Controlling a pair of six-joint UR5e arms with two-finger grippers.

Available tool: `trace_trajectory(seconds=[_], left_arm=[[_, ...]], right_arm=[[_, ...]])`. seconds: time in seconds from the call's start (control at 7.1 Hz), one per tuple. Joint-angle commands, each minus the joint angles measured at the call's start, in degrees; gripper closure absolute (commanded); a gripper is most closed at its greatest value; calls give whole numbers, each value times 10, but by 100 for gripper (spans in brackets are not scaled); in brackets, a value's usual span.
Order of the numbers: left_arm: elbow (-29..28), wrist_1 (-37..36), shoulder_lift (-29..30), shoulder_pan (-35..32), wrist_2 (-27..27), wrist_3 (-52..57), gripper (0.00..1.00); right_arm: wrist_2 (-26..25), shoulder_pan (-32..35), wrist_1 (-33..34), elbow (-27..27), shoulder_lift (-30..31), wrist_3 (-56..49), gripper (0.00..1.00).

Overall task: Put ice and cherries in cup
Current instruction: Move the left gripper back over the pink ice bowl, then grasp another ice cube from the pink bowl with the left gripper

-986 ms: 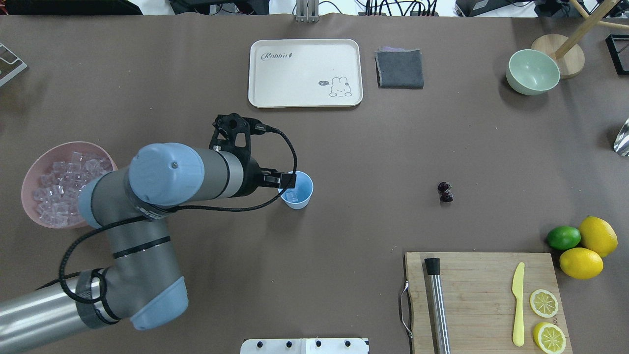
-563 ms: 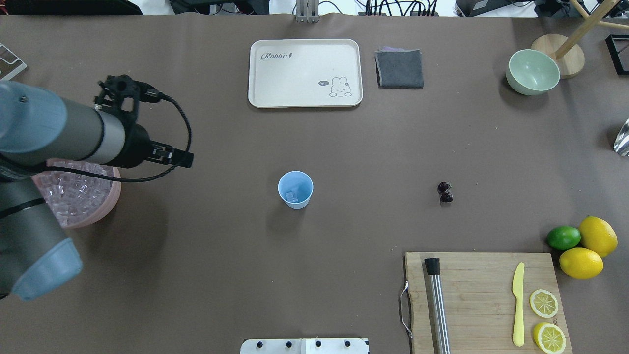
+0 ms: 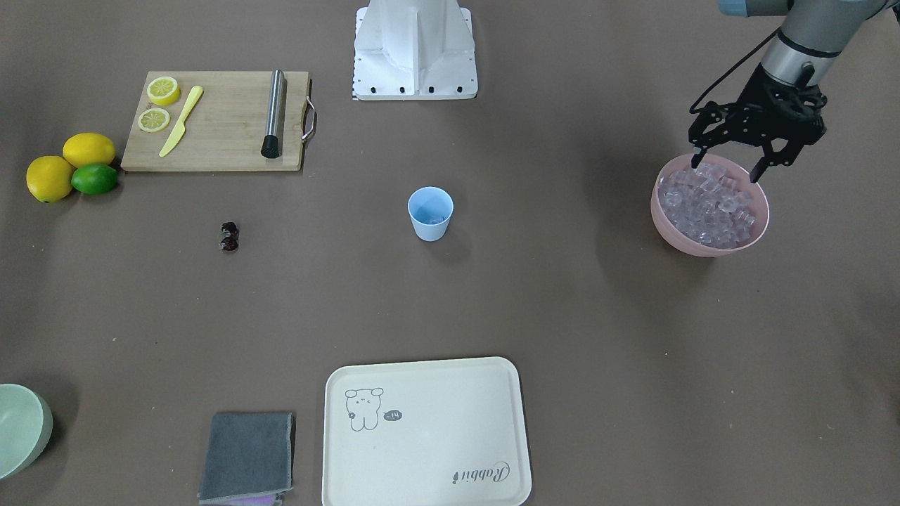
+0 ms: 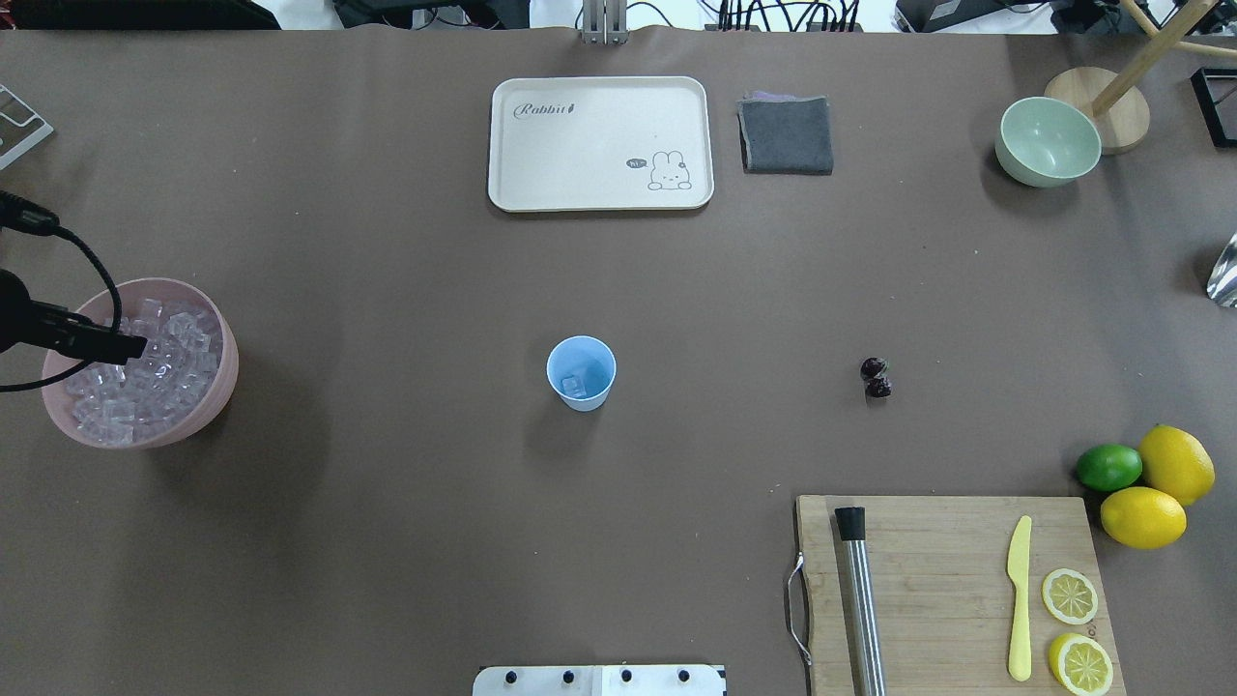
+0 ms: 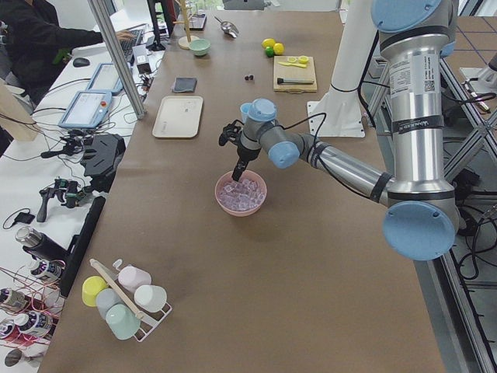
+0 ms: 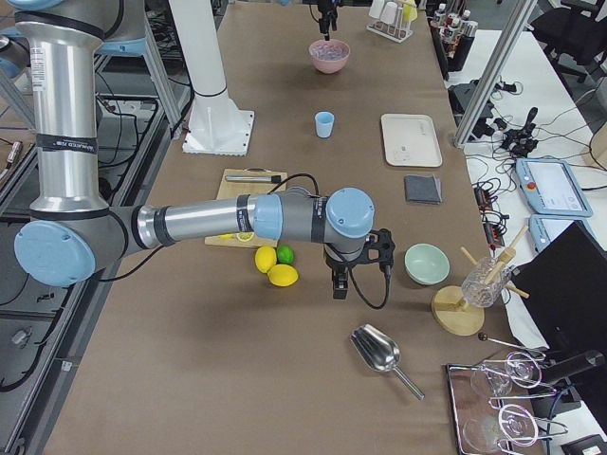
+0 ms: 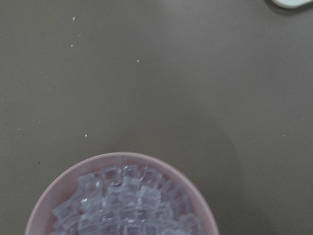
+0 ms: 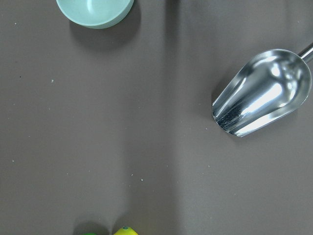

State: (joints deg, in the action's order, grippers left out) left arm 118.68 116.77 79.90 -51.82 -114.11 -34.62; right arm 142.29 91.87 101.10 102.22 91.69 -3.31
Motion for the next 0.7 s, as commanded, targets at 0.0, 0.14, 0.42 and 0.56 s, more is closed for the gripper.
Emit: trace_trajectory(seconds=[0.0,0.14,0.42,0.56], left_arm=[[-27,57,-49,-1,-1,0,3],[-33,57,-49,1,-1,-1,3],[-38,60,-41,23,-1,-7,3],[-41,59,-29,53,6,-36,3]], right_arm=[[0,1,0,0,2,0,0],[0,0,1,0,2,0,0],[0,-2,0,1,0,1,0],[0,-2,0,1,0,0,0]])
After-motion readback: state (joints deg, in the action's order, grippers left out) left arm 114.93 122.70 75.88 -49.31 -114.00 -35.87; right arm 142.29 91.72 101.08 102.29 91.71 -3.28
